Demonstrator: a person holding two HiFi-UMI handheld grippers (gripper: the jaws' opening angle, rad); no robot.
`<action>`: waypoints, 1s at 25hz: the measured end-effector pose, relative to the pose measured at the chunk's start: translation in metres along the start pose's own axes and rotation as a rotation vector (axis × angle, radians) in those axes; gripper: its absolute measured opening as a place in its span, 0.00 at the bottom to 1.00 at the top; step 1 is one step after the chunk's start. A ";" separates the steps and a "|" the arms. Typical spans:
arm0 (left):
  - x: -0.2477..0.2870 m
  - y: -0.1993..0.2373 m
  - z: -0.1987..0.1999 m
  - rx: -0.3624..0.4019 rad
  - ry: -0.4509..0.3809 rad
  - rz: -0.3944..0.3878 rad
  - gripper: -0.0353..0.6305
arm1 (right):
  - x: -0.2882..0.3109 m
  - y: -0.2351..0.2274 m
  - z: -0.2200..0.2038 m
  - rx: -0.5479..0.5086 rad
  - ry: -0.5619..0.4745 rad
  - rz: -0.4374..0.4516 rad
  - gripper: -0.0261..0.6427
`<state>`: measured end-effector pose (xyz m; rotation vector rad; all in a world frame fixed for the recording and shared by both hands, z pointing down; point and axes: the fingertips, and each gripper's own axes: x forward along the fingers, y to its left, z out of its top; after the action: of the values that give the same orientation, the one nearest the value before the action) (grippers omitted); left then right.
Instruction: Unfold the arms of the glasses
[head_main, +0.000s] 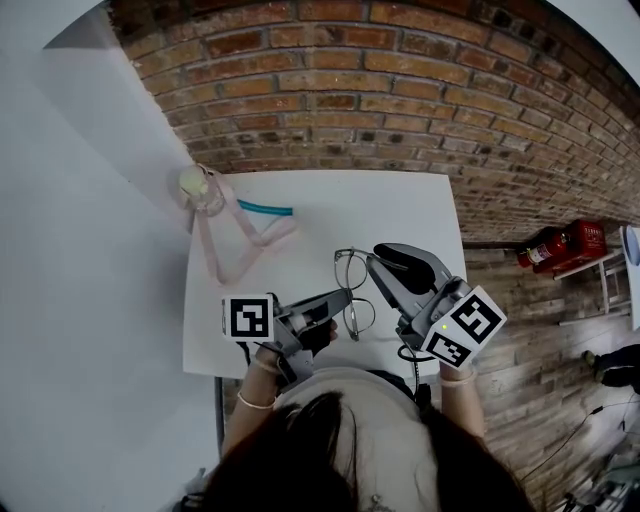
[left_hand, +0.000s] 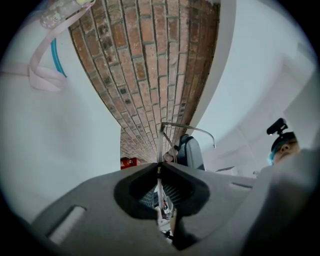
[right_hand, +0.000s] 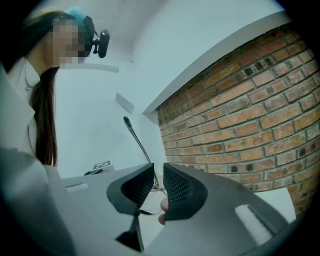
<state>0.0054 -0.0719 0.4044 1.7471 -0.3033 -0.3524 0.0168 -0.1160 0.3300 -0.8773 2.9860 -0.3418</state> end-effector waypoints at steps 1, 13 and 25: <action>0.000 -0.001 -0.001 0.003 0.004 -0.005 0.09 | 0.001 0.000 -0.001 0.004 0.003 0.002 0.13; -0.002 -0.001 -0.009 0.012 0.040 -0.001 0.09 | 0.004 -0.003 -0.011 0.046 0.024 0.019 0.14; -0.003 -0.005 -0.012 0.172 0.115 -0.023 0.09 | 0.009 -0.001 -0.020 0.092 0.046 0.057 0.19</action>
<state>0.0075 -0.0588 0.4021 1.9332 -0.2360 -0.2466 0.0081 -0.1176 0.3497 -0.7852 3.0019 -0.4994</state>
